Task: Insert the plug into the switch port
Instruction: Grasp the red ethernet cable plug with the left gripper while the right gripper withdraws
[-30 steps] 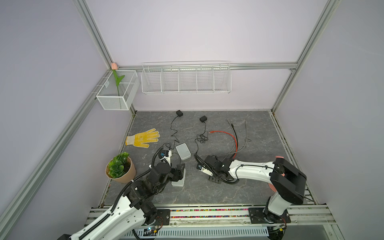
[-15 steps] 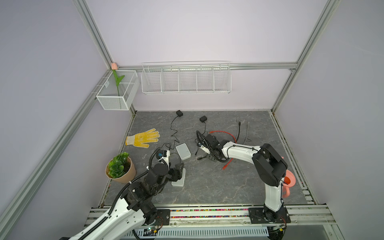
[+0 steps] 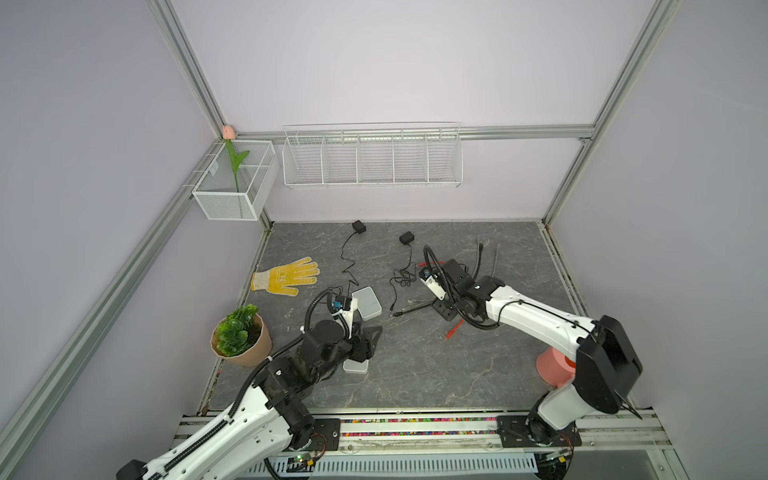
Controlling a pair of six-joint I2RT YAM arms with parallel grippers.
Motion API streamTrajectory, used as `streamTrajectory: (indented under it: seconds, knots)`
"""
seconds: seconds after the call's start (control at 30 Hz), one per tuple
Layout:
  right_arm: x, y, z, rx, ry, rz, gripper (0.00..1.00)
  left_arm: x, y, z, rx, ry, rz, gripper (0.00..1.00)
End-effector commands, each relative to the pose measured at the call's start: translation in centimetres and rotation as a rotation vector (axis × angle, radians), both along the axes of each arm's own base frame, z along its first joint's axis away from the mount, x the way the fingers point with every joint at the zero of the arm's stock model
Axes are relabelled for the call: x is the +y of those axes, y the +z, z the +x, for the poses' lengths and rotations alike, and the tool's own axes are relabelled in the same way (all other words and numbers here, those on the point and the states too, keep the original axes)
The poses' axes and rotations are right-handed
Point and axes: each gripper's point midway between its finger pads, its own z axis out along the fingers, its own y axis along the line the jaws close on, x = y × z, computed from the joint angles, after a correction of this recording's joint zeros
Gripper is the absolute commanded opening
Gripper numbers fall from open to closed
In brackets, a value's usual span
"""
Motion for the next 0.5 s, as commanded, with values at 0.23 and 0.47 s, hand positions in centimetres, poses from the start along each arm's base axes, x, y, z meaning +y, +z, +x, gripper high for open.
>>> streamTrajectory:
  seconds: [0.23,0.47]
  knots:
    - [-12.0,10.1,-0.9,-0.251,-0.532,0.348,0.58,-13.8,-1.5,1.3,-0.007,-0.394,0.075,0.67]
    - [-13.7,11.3,-2.3,-0.274,-0.555,0.377,0.58,-20.9,-6.8,1.3,0.128,-0.545,0.159,0.64]
